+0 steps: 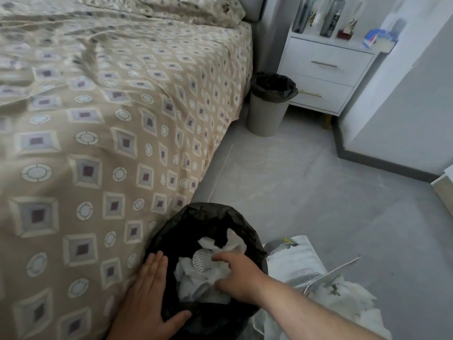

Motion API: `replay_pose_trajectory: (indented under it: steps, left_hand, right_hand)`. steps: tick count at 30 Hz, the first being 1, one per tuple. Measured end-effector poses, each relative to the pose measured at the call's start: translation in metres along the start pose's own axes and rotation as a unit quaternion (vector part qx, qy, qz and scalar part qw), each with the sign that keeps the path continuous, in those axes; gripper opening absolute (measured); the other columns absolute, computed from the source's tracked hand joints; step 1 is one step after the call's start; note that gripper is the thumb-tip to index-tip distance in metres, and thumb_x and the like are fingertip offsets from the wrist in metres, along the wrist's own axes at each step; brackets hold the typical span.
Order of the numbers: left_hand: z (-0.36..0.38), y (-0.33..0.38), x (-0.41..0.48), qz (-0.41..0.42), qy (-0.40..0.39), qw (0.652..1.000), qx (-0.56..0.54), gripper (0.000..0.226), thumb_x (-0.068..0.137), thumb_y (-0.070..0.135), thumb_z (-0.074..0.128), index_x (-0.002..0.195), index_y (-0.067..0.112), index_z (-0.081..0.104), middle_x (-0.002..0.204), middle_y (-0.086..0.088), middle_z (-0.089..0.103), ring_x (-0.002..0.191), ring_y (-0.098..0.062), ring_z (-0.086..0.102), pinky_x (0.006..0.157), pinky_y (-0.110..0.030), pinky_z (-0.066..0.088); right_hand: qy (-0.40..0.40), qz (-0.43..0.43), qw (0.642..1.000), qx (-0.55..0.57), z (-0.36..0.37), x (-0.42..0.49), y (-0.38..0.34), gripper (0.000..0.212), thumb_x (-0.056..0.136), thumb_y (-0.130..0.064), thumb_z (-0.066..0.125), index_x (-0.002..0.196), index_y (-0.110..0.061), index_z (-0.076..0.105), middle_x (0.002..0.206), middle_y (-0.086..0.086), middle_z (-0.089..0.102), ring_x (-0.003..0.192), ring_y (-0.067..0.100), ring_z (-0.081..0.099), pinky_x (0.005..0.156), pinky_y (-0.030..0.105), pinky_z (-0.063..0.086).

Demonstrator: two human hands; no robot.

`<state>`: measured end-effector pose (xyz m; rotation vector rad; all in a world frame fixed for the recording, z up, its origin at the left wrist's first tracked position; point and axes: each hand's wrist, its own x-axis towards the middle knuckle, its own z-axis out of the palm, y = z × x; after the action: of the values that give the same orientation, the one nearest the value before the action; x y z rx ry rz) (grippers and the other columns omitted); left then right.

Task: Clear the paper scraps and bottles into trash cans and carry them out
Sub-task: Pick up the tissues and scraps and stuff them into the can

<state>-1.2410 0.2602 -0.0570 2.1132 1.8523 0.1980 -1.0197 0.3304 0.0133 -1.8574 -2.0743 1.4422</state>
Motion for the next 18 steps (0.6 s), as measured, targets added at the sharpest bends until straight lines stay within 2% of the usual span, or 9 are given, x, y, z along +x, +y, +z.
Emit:
replay_pose_trajectory:
  steps: [3, 6, 8, 10, 13, 16, 18]
  left_hand:
    - [-0.005, 0.004, 0.000, 0.011, 0.002, 1.000, -0.002, 0.112, 0.069, 0.086, 0.026, 0.150, 0.011, 0.006, 0.156, -0.004, 0.015, 0.146, -0.009, -0.008, 0.111, -0.015, 0.001]
    - [-0.014, 0.010, -0.003, 0.032, 0.001, 0.999, 0.014, 0.108, 0.073, 0.084, 0.025, 0.145, 0.004, 0.024, 0.158, -0.004, 0.012, 0.146, -0.009, -0.008, 0.113, -0.018, 0.000]
    - [-0.028, 0.021, -0.005, 0.084, 0.035, 0.996, 0.022, 0.102, 0.076, 0.081, 0.026, 0.142, 0.004, 0.028, 0.159, 0.004, 0.001, 0.146, -0.009, -0.006, 0.114, -0.022, 0.003]
    - [-0.051, 0.043, -0.003, 0.170, 0.078, 0.982, 0.025, 0.095, 0.080, 0.077, 0.029, 0.141, 0.005, 0.032, 0.157, 0.005, 0.011, 0.146, -0.012, 0.003, 0.115, -0.029, 0.009]
    - [-0.091, 0.097, 0.006, 0.291, 0.112, 0.950, 0.024, 0.081, 0.085, 0.069, 0.035, 0.143, 0.012, 0.034, 0.154, -0.002, 0.027, 0.145, -0.018, 0.018, 0.115, -0.035, 0.015]
    - [-0.111, 0.157, 0.015, 0.395, 0.086, 0.913, 0.057, 0.070, 0.086, 0.063, 0.041, 0.137, 0.015, 0.043, 0.148, 0.000, 0.037, 0.140, -0.016, 0.029, 0.113, -0.025, 0.020]
    - [-0.101, 0.197, 0.016, 0.481, 0.051, 0.873, 0.067, 0.061, 0.086, 0.058, 0.046, 0.131, 0.018, 0.051, 0.142, 0.001, 0.047, 0.133, -0.014, 0.042, 0.107, -0.026, 0.033]
  right_hand:
    - [0.010, -0.050, 0.999, -0.004, -0.008, -0.016, -0.008, 0.054, 0.082, -0.029, 0.061, 0.134, -0.033, 0.049, 0.136, -0.008, 0.051, 0.124, 0.008, 0.048, 0.093, 0.012, 0.034]
    - [0.021, -0.094, 0.995, -0.009, -0.027, -0.054, -0.009, 0.042, 0.084, -0.030, 0.059, 0.125, -0.033, 0.057, 0.113, -0.017, 0.058, 0.101, 0.002, 0.055, 0.091, 0.015, 0.043]
    - [0.032, -0.103, 0.994, -0.027, -0.048, -0.086, 0.003, 0.037, 0.083, -0.029, 0.058, 0.120, -0.032, 0.060, 0.112, -0.015, 0.064, 0.099, 0.000, 0.058, 0.091, 0.017, 0.046]
    - [0.055, -0.091, 0.993, -0.050, -0.071, -0.120, 0.027, 0.030, 0.084, -0.026, 0.058, 0.114, -0.028, 0.064, 0.108, -0.012, 0.066, 0.091, -0.001, 0.058, 0.085, 0.014, 0.046]
    - [0.122, -0.051, 0.991, -0.036, -0.107, -0.162, 0.080, 0.018, 0.085, -0.018, 0.060, 0.099, -0.022, 0.070, 0.085, -0.017, 0.066, 0.079, -0.007, 0.058, 0.074, 0.010, 0.045]
    - [0.220, 0.021, 0.975, 0.016, -0.129, -0.187, 0.141, 0.012, 0.084, -0.013, 0.063, 0.086, -0.023, 0.070, 0.073, -0.016, 0.063, 0.065, -0.010, 0.056, 0.067, 0.008, 0.043]
    - [0.254, 0.078, 0.963, 0.052, -0.135, -0.198, 0.181, 0.016, 0.083, -0.012, 0.063, 0.075, -0.026, 0.067, 0.066, -0.011, 0.062, 0.059, -0.002, 0.055, 0.066, 0.017, 0.044]
